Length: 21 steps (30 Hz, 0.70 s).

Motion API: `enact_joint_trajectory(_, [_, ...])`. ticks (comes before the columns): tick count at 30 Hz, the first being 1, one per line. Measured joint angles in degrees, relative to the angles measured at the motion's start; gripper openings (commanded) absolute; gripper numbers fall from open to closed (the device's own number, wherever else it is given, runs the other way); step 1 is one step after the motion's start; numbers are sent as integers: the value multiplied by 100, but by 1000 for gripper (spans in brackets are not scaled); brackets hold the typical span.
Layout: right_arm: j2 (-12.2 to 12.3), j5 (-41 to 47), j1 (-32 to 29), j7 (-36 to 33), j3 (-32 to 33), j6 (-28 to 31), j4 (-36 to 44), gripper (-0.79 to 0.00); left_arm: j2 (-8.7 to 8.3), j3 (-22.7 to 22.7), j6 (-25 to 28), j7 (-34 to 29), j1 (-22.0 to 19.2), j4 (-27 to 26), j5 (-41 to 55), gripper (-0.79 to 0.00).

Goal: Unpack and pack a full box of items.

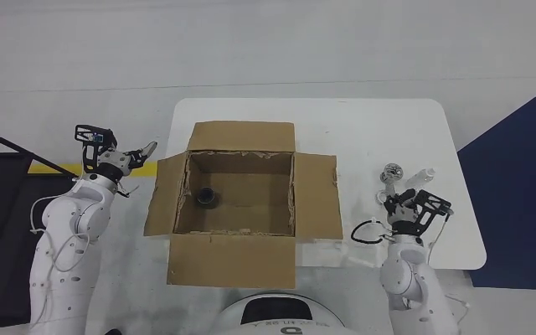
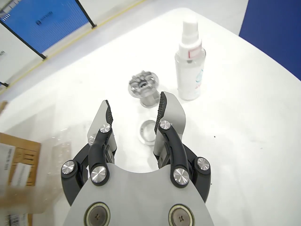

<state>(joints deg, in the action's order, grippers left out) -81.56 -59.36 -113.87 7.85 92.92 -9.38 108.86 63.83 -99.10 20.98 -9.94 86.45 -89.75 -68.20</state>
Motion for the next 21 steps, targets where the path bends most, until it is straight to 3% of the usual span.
enact_joint_trajectory(6, [31, -427, -369, 228, -464, 1026, 859, -397, 0, 0, 0, 0, 0, 0, 0, 0])
enact_joint_trajectory(7, [38, -515, -349, 201, -549, 1174, 932, -237, 0, 0, 0, 0, 0, 0, 0, 0])
enact_joint_trajectory(8, [45, -631, -280, 155, -691, 1357, 1006, 0, 0, 0, 0, 0, 0, 0, 0, 0])
enact_joint_trajectory(12, [56, -925, 158, -106, -1251, 1950, 979, 0, 0, 0, 0, 0, 0, 0, 0, 0])
enact_joint_trajectory(21, [57, -934, 197, -117, -1277, 1964, 964, 0, 0, 0, 0, 0, 0, 0, 0, 0])
